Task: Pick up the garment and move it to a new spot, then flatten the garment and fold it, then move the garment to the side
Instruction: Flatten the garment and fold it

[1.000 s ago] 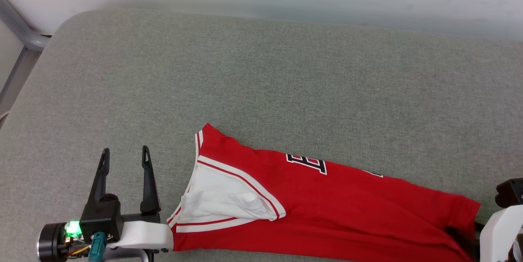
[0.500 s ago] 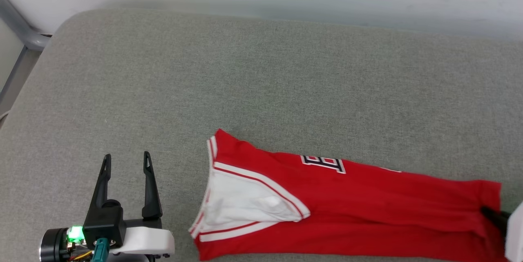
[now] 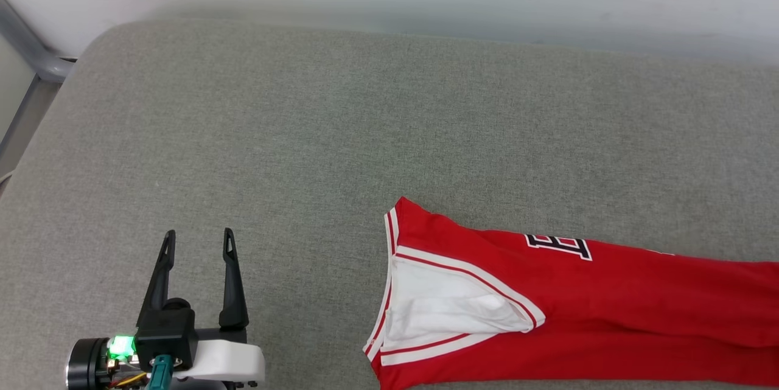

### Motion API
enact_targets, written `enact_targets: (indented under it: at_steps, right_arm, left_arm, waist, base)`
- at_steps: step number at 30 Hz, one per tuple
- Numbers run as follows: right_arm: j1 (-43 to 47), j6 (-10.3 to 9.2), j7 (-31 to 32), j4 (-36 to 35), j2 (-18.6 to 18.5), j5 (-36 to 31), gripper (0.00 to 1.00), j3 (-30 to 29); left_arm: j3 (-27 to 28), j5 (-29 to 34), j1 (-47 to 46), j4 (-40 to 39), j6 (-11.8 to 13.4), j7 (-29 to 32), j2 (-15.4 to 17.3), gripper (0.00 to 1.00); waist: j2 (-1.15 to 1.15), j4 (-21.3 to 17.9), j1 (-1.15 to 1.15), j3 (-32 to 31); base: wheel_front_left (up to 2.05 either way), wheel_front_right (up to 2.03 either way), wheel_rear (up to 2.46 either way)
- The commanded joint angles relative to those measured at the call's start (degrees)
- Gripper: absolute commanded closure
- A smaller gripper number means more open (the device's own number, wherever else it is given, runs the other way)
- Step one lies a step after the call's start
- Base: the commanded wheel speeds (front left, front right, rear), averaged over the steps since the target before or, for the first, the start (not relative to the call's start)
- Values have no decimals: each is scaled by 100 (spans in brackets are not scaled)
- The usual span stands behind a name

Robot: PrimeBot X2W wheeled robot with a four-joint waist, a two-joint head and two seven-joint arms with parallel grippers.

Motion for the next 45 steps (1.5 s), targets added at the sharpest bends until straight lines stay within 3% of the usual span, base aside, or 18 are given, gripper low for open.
enact_targets:
  at_steps: [1, 12, 19, 30, 39, 45]
  right_arm:
    - [73, -10, 34, -97, 79, 90, 100, -13]
    - [547, -8, 384, -1866, 453, 286, 100, 433]
    - [78, -8, 702, -2733, 560, 170, 100, 1526]
    - [-1322, -8, 612, -2576, 579, 304, 100, 3531]
    - [-2572, -8, 360, -2066, 922, 367, 100, 4974]
    - [-3198, -8, 143, -1624, 1198, 423, 100, 5540]
  left_arm:
    - [28, 28, 69, 11, -25, -42, 9, 0]
    - [30, 56, 272, -10, -120, -42, 60, 0]
    - [-61, 87, 188, 44, -169, -42, 27, 0]
    - [-187, 94, 66, 118, -217, -42, 11, 0]
    - [-266, 84, -64, 157, -218, -41, -33, 0]
    - [-320, 80, -151, 177, -216, -42, -64, 0]
  waist:
    - [0, -7, 0, -24]
    - [0, -54, 0, -226]
    - [0, 14, 0, -217]
    - [0, 222, 0, -122]
    - [0, 376, 0, 11]
    - [0, 464, 0, 97]
  base:
    - [0, 0, 0]
    - [0, 0, 0]
    - [0, 0, 0]
    - [0, 0, 0]
    - [0, 0, 0]
    - [0, 0, 0]
